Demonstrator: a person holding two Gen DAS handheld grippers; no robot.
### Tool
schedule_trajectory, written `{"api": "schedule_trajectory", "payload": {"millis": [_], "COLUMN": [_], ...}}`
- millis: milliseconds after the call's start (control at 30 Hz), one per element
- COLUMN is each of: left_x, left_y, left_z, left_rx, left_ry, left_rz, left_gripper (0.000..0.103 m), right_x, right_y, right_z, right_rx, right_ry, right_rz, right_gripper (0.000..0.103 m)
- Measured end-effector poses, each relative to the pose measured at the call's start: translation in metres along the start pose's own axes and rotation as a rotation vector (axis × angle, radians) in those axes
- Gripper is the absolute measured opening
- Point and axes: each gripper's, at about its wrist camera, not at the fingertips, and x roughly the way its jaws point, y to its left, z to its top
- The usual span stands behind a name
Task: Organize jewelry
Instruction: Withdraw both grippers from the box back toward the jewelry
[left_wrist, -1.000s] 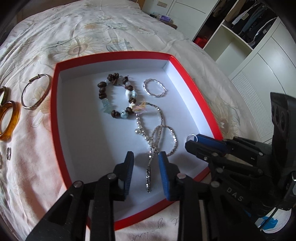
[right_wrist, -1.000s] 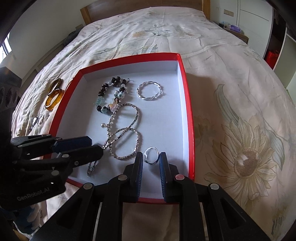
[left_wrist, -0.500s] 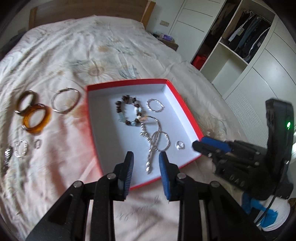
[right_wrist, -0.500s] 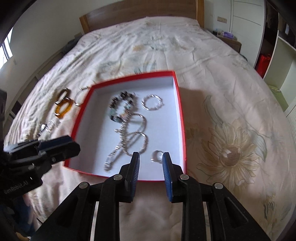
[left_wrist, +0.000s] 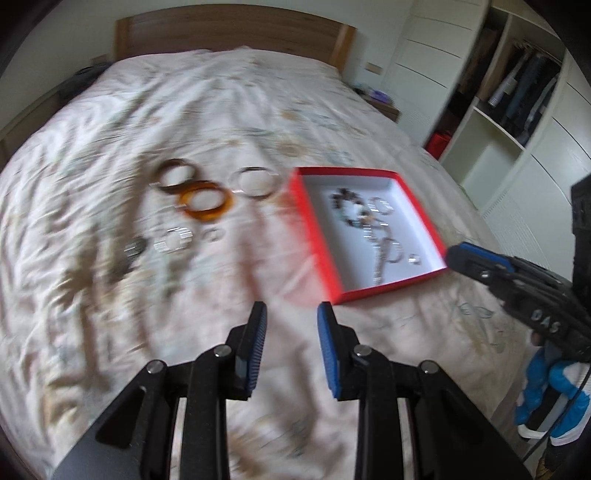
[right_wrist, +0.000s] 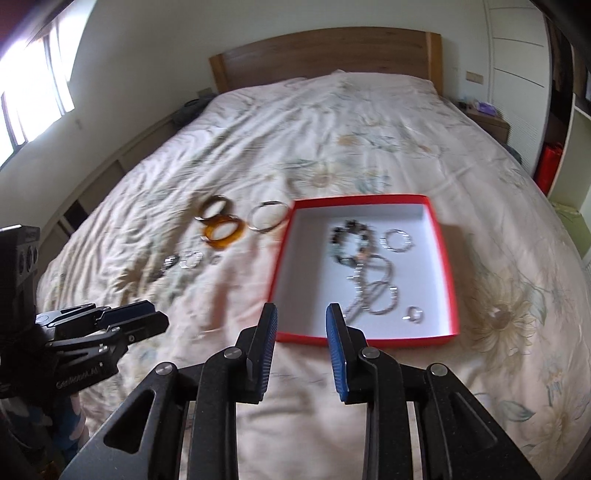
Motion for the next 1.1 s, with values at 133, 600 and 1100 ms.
{"api": "schedule_trajectory", "payload": {"millis": [133, 600, 1100], "left_x": [-0.026, -0.058, -0.019], "left_y": [0.041, 0.113, 0.139], "left_z": [-0.014, -0.046, -0.036], "left_rx": [-0.064, -0.193, -0.205], "left_ry": [-0.023, -0.077, -0.05], "left_rz": [0.051, 0.156, 0.162], "left_gripper": [0.027, 0.027, 0.027], "right_x": [-0.005, -0.004, 0.039], "right_y": [0.025, 0.075, 0.082], "right_z": [-0.004, -0.01, -0.003], "right_rx": [-0.021, -0.101, -0.086], "right_ry": [-0.01, -0.007, 0.032], "right_rz": [0.031, 0.077, 0.091], "right_gripper": [0.028, 0.028, 0.027]}}
